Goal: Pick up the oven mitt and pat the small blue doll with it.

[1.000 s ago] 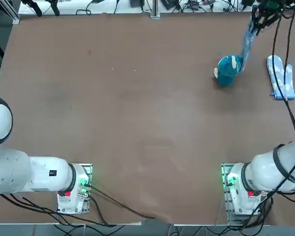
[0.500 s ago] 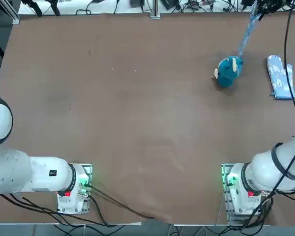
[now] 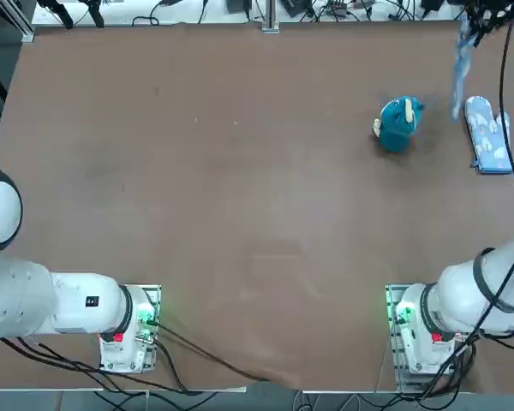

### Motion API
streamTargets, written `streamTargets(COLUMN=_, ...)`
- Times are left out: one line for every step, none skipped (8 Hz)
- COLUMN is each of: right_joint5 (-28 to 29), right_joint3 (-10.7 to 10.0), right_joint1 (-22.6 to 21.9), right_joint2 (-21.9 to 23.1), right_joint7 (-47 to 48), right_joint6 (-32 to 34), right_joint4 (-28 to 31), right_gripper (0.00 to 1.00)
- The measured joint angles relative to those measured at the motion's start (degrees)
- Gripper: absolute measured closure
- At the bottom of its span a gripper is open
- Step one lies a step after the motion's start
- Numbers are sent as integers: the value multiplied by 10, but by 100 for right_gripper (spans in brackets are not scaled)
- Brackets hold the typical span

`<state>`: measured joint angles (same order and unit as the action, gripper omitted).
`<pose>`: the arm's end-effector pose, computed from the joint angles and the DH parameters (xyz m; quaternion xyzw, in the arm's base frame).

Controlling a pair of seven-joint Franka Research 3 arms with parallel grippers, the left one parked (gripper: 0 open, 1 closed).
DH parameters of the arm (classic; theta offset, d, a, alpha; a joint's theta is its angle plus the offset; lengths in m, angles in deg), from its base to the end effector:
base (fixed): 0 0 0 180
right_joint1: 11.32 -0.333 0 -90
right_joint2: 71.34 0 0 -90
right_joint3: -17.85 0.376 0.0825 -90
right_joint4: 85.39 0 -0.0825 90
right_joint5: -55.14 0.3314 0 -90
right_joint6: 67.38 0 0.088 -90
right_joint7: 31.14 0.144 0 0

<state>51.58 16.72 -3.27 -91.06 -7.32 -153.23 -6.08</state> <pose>0.5888 -0.1026 0.5287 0.9524 -0.2805 -0.1093 0.0487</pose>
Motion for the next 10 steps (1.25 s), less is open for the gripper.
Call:
streamTargets(right_joint5=2, right_joint3=2, right_joint1=0, right_joint2=-2, right_joint7=0, right_joint6=20, right_joint4=0, right_gripper=96)
streamTargets(right_joint5=13, right_joint3=4, right_joint1=-1, right_joint2=-4, right_joint7=0, right_joint6=25, right_joint4=1, right_gripper=96)
streamTargets(right_joint5=41, right_joint3=4, right_joint1=-3, right_joint2=-6, right_joint7=1, right_joint6=25, right_joint4=3, right_gripper=96)
streamTargets(right_joint5=78, right_joint3=4, right_joint1=-2, right_joint2=-10, right_joint7=3, right_joint6=24, right_joint4=3, right_gripper=96)
streamTargets(right_joint5=101, right_joint3=4, right_joint1=-1, right_joint2=-14, right_joint7=9, right_joint6=11, right_joint4=3, right_gripper=96)
streamTargets(right_joint5=107, right_joint3=3, right_joint1=-1, right_joint2=-19, right_joint7=16, right_joint6=-16, right_joint4=3, right_gripper=96)
streamTargets(right_joint5=108, right_joint3=1, right_joint1=0, right_joint2=-23, right_joint7=22, right_joint6=-48, right_joint4=3, right_gripper=96)
streamTargets(right_joint5=99, right_joint3=-4, right_joint1=4, right_joint2=-25, right_joint7=22, right_joint6=-74, right_joint4=3, right_gripper=96)
streamTargets(right_joint5=69, right_joint3=-7, right_joint1=10, right_joint2=-25, right_joint7=21, right_joint6=-83, right_joint4=1, right_gripper=96)
streamTargets(right_joint5=29, right_joint3=-7, right_joint1=13, right_joint2=-24, right_joint7=14, right_joint6=-83, right_joint4=0, right_gripper=96)
